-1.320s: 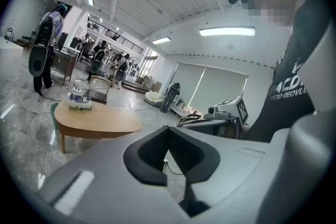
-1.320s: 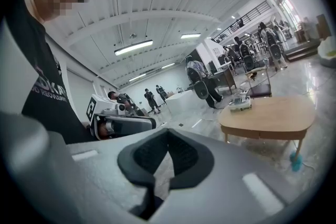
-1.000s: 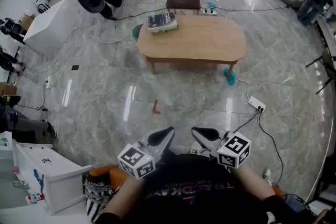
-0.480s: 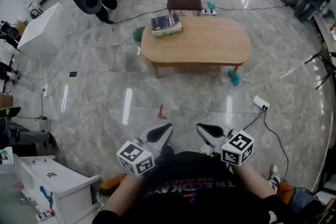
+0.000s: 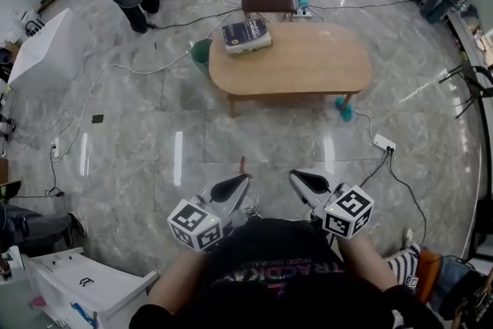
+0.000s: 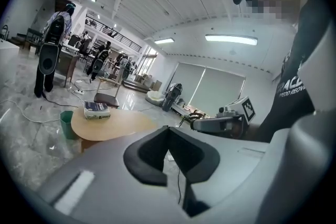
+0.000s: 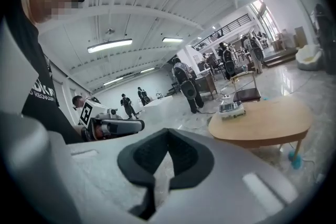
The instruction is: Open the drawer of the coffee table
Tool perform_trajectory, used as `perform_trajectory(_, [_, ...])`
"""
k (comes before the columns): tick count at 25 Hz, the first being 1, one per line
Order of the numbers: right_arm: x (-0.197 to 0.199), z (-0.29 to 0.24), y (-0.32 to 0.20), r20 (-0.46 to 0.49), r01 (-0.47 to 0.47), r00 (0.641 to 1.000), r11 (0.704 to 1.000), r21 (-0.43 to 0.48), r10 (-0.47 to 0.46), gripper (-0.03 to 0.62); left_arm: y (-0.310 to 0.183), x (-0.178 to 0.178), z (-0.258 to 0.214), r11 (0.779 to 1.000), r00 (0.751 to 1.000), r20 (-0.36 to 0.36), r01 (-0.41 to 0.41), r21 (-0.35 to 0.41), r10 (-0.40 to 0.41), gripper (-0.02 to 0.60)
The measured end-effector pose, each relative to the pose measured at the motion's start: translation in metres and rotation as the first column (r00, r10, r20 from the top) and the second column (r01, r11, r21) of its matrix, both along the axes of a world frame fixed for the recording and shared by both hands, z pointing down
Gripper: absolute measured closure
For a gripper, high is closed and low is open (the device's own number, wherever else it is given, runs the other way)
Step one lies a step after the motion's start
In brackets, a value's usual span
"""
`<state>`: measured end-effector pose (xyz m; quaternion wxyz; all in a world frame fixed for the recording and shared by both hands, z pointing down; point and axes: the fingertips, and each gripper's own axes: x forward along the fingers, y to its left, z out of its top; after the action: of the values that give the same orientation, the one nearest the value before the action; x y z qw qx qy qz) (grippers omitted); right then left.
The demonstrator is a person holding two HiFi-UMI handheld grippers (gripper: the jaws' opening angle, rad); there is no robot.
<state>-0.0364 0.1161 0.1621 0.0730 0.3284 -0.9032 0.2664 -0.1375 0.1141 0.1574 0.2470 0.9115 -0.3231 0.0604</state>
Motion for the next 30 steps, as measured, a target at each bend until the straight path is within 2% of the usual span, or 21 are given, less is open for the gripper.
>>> perform_trajectory(8, [-0.035, -0.001, -0.009, -0.049, -0.099, 0.994, 0.994, 0.043, 0.101, 0.594, -0.015, -0.056, 0.007, 0.999, 0.999, -0.006, -0.036, 0.018, 0.036, 0.58])
perform_trajectory(16, [-0.029, -0.011, -0.014, -0.104, -0.172, 0.979, 0.983, 0.06, 0.177, 0.592, -0.029, -0.084, 0.001, 0.999, 0.999, -0.026, -0.021, 0.034, 0.022, 0.58])
perform_trajectory(22, [-0.022, -0.011, -0.033, -0.121, -0.187, 0.973, 0.98, 0.069, 0.194, 0.594, -0.033, -0.1, -0.001, 0.999, 1.0, -0.024, 0.018, 0.036, -0.018, 0.58])
perform_trajectory(30, [-0.007, -0.004, -0.074, -0.138, -0.172, 0.973, 0.98, 0.099, 0.185, 0.593, -0.059, -0.114, 0.008, 0.994, 0.995, 0.032, 0.095, 0.061, -0.097, 0.58])
